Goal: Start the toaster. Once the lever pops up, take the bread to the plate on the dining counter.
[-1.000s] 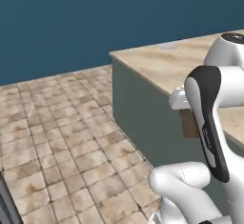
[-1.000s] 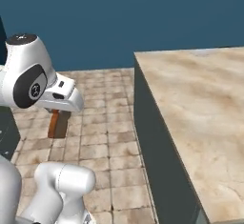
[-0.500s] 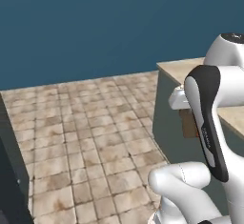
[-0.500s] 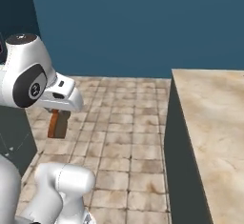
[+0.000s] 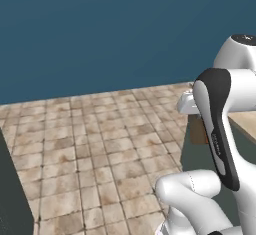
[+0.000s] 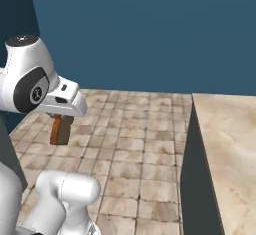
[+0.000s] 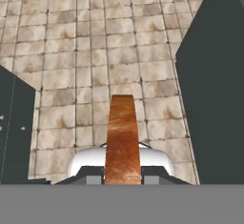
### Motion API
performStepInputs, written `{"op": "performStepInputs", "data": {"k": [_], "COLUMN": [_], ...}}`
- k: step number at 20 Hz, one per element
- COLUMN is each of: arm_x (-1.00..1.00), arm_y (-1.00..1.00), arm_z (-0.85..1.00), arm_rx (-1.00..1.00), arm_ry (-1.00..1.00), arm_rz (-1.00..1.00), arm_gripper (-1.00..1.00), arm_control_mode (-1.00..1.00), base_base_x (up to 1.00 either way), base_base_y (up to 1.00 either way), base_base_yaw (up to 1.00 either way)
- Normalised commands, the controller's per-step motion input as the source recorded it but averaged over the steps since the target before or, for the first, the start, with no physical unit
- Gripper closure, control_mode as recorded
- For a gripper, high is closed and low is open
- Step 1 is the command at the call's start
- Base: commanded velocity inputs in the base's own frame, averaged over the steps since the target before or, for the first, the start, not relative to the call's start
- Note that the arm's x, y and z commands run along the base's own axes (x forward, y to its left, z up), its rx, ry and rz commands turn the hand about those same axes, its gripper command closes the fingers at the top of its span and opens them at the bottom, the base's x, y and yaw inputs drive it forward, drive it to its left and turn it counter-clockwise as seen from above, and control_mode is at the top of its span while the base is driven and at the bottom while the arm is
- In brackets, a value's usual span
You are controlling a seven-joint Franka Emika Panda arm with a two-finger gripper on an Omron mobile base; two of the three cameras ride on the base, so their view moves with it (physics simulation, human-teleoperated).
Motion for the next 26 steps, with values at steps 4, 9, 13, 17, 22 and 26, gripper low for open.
{"op": "performStepInputs", "data": {"k": [4, 9, 13, 17, 22, 26], "arm_x": [0.0, 0.0, 0.0, 0.0, 0.0, 0.0], "arm_y": [0.0, 0.0, 0.0, 0.0, 0.0, 0.0], "arm_z": [0.0, 0.0, 0.0, 0.0, 0.0, 0.0], "arm_rx": [0.0, 0.0, 0.0, 0.0, 0.0, 0.0], "arm_ry": [0.0, 0.0, 0.0, 0.0, 0.0, 0.0], "arm_rz": [0.0, 0.0, 0.0, 0.0, 0.0, 0.0], "arm_gripper": [1.0, 1.0, 1.0, 1.0, 1.0, 1.0], "arm_control_mode": [1.0, 1.0, 1.0, 1.0, 1.0, 1.0], "base_base_x": [1.0, 1.0, 1.0, 1.0, 1.0, 0.94], "base_base_y": [0.0, 0.0, 0.05, 0.07, 0.08, 0.09], "base_base_yaw": [0.0, 0.0, 0.0, 0.0, -0.06, -0.27]}}
